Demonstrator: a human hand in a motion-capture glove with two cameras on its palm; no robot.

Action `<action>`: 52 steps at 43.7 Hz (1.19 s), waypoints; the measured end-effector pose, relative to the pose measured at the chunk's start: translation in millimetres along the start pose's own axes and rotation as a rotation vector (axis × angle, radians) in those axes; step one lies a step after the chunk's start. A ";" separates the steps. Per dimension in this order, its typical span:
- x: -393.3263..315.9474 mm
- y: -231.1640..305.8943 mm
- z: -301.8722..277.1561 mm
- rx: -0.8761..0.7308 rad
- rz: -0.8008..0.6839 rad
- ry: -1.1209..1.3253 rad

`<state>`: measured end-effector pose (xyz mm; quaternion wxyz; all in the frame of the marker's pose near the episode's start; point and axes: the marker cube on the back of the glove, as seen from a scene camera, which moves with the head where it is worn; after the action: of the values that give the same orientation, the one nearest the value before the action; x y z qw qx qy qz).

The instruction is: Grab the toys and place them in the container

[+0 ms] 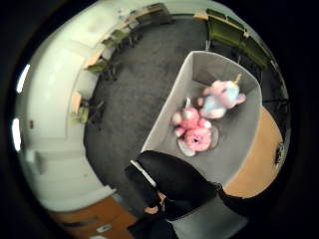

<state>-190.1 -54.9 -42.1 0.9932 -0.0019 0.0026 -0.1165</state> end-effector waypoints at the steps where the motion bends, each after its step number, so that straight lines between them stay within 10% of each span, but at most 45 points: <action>1: 14.8 1.3 1.5 0.003 -0.030 0.042; 9: -9.2 55.0 -21.4 0.019 -0.386 -0.103; 18: 111.5 59.2 -19.0 0.019 0.079 0.107; 52: 547.9 150.8 99.2 0.009 0.503 -0.041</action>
<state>378.4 -34.7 53.7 0.9907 0.0009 -0.0176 0.1346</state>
